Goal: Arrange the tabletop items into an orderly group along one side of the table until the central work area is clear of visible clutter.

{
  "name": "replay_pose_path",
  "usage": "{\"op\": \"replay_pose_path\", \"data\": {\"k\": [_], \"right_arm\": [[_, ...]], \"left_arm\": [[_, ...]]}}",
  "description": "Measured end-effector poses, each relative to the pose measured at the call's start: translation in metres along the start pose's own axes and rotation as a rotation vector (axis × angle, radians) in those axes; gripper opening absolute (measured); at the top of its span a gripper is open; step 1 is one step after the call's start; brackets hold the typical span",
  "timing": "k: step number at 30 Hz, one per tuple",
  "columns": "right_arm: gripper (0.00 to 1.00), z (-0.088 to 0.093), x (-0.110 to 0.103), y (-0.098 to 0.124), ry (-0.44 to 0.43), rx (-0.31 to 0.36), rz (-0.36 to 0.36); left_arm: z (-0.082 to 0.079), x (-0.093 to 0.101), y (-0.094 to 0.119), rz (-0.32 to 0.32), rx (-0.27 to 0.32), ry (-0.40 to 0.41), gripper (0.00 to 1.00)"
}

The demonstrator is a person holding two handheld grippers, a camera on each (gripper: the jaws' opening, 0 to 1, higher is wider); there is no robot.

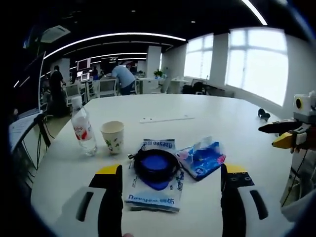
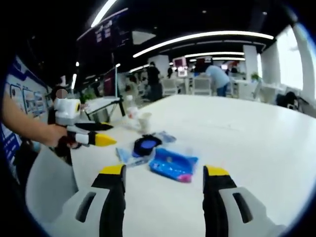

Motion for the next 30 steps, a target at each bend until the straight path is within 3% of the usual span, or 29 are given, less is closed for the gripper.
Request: {"op": "replay_pose_path", "data": {"k": [21, 30], "right_arm": [[0.58, -0.009, 0.042, -0.019, 0.008, -0.044, -0.063], [0.55, -0.006, 0.058, -0.025, -0.014, -0.045, -0.05]], "left_arm": [[-0.009, 0.023, -0.01, -0.061, 0.014, 0.028, 0.79], [-0.007, 0.029, -0.011, -0.074, 0.009, 0.019, 0.78]]}}
Point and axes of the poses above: the point that each gripper's makers call its tool centre point, and the gripper's own axes: y roughly backward along the fingers, x roughly to its right, z roughly out of its underside, the point moved 4 cm from there along y, roughly backward along the fingers, and after that the axes turned 14 degrees about -y, right-handed, at the moved point
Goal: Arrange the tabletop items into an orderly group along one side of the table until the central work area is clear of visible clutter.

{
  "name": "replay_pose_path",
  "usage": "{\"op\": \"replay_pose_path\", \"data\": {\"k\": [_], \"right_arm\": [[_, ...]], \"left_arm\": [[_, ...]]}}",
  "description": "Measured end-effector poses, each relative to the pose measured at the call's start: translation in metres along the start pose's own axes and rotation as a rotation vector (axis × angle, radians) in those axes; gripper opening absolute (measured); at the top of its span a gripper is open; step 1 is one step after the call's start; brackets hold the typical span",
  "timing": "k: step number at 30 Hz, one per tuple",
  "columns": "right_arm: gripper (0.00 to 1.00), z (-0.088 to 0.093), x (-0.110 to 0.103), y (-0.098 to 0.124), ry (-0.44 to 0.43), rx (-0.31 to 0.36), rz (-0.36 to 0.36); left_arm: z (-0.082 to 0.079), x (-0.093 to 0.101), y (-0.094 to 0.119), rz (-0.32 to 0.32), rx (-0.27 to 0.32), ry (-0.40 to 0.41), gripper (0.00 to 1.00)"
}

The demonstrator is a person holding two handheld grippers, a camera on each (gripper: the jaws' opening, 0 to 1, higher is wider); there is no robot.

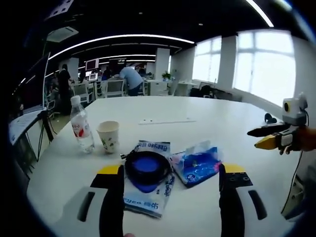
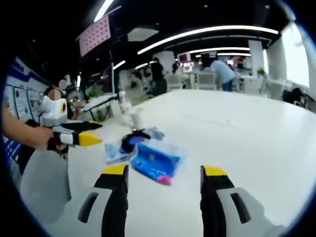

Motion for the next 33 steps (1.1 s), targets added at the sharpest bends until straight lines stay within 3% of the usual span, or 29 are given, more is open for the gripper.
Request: {"op": "replay_pose_path", "data": {"k": [16, 33], "right_arm": [[0.51, 0.002, 0.002, -0.009, 0.01, -0.016, -0.002], [0.28, 0.01, 0.014, -0.02, 0.037, -0.058, 0.02]], "left_arm": [[0.007, 0.001, 0.0, -0.002, -0.024, -0.025, 0.74], [0.019, 0.014, -0.029, 0.064, -0.076, -0.064, 0.59]]}}
Point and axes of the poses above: the point that each gripper's makers call its tool centre point, and the gripper's own axes: y roughly backward along the fingers, x roughly to its right, z roughly out of its underside, the point moved 4 cm from there along y, roughly backward along the fingers, and after that the axes turned 14 degrees about -y, right-handed, at the moved point
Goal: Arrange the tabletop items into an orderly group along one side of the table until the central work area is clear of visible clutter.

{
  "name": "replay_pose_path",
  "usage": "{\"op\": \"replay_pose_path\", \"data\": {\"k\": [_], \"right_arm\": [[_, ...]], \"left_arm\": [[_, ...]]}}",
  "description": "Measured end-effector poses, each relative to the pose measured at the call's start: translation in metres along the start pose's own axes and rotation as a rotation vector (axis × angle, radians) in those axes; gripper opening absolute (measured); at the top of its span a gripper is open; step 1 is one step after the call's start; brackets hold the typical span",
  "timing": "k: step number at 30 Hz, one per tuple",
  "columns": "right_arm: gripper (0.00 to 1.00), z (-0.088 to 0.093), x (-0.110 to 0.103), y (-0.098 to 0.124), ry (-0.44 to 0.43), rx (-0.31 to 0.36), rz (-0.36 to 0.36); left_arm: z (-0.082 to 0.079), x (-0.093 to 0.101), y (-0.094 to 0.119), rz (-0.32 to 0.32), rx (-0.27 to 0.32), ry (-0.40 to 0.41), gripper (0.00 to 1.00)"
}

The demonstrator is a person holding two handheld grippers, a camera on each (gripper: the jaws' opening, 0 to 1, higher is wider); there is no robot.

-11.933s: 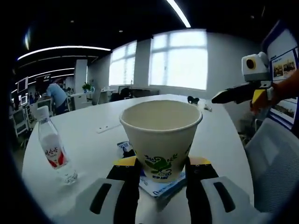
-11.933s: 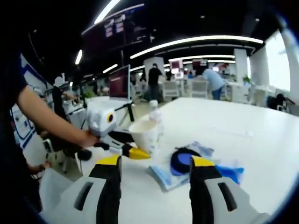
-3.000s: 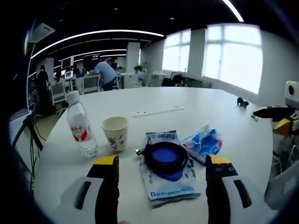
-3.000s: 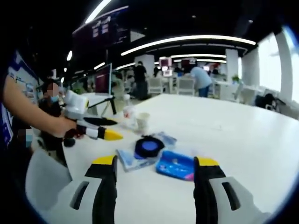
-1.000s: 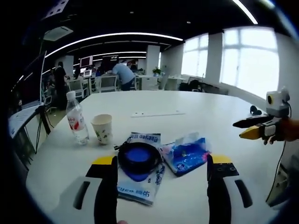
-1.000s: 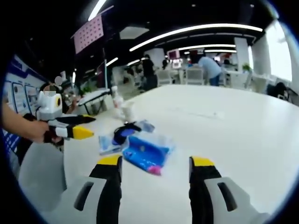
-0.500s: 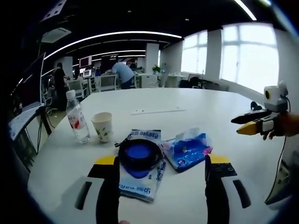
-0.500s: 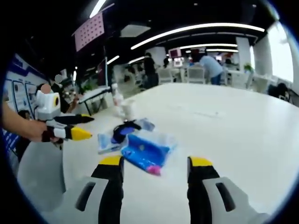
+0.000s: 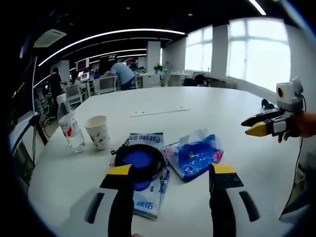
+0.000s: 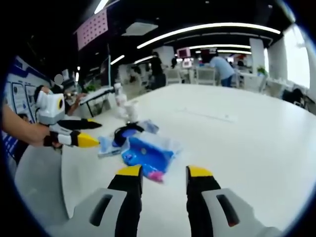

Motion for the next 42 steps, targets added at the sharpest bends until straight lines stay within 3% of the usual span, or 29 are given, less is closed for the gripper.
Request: {"op": "replay_pose_path", "data": {"k": [30, 35, 42], "right_arm": [[0.2, 0.01, 0.008, -0.039, -0.036, -0.097, -0.022], [0.11, 0.013, 0.011, -0.047, -0.049, -0.112, -0.002], [0.1, 0.017, 0.018, -0.057, -0.088, -0.129, 0.008]], "left_arm": [[0.012, 0.005, -0.041, 0.054, -0.056, 0.035, 0.43], [0.015, 0.007, -0.046, 0.058, -0.069, 0.05, 0.37], [0.018, 0.008, -0.056, 0.07, -0.089, 0.053, 0.34]]}}
Point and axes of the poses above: the point that each gripper's makers call its tool centre point, and the gripper's own axes: y roughly backward along the fingers, x roughly to its right, z roughly out of its underside, the point moved 4 cm from there along y, roughly backward along the fingers, and after that the axes turned 14 degrees about -y, right-handed, at the moved point
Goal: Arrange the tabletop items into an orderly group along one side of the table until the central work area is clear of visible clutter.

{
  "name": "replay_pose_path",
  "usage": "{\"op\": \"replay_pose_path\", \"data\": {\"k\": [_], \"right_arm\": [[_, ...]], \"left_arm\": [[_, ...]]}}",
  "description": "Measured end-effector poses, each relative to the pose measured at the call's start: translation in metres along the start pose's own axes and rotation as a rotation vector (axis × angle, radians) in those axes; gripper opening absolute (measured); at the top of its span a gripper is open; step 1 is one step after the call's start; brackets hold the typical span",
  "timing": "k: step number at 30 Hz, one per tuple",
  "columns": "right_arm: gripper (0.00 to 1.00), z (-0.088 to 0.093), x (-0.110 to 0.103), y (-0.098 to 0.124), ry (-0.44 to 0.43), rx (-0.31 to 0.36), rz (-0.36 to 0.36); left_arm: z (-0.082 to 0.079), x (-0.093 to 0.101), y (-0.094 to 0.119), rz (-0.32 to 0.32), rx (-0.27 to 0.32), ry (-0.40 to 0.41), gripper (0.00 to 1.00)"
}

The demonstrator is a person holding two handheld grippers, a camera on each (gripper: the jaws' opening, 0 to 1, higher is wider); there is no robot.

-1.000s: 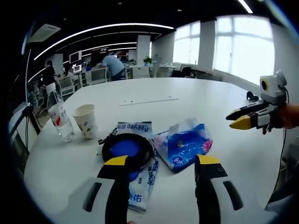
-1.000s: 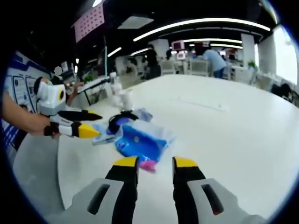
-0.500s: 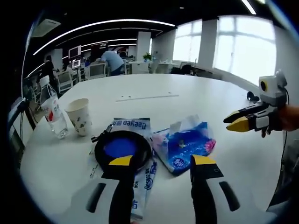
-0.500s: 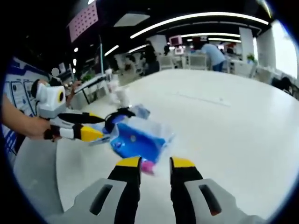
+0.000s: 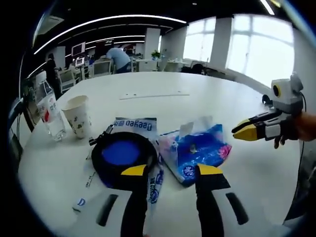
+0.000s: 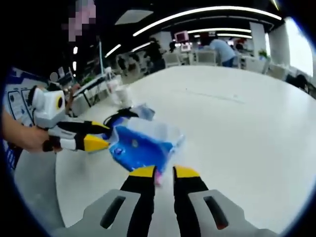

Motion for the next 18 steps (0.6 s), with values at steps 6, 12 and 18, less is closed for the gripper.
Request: {"op": "replay_pose_path", "data": {"k": [6, 12, 18], "right_arm": [[0.11, 0.004, 0.001, -0.008, -0.019, -0.018, -0.005], [0.11, 0.006, 0.003, -0.014, -0.033, -0.03, -0.006], [0.04, 0.007, 0.003, -0.015, -0.057, -0.041, -0.005]], "left_arm": [[0.001, 0.003, -0.008, 0.014, -0.012, 0.004, 0.3], [0.001, 0.005, -0.012, 0.029, -0.029, -0.008, 0.25], [0.004, 0.008, -0.016, 0.074, -0.071, -0.012, 0.09]]}}
Point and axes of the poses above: the point that each gripper's makers call its tool centre point, and the gripper's own axes: y roughly backward along the fingers, x roughly to its right, z roughly out of its underside, the point moved 4 cm from there along y, roughly backward along the fingers, and after that the axes turned 14 degrees about -y, right-handed, at the moved point
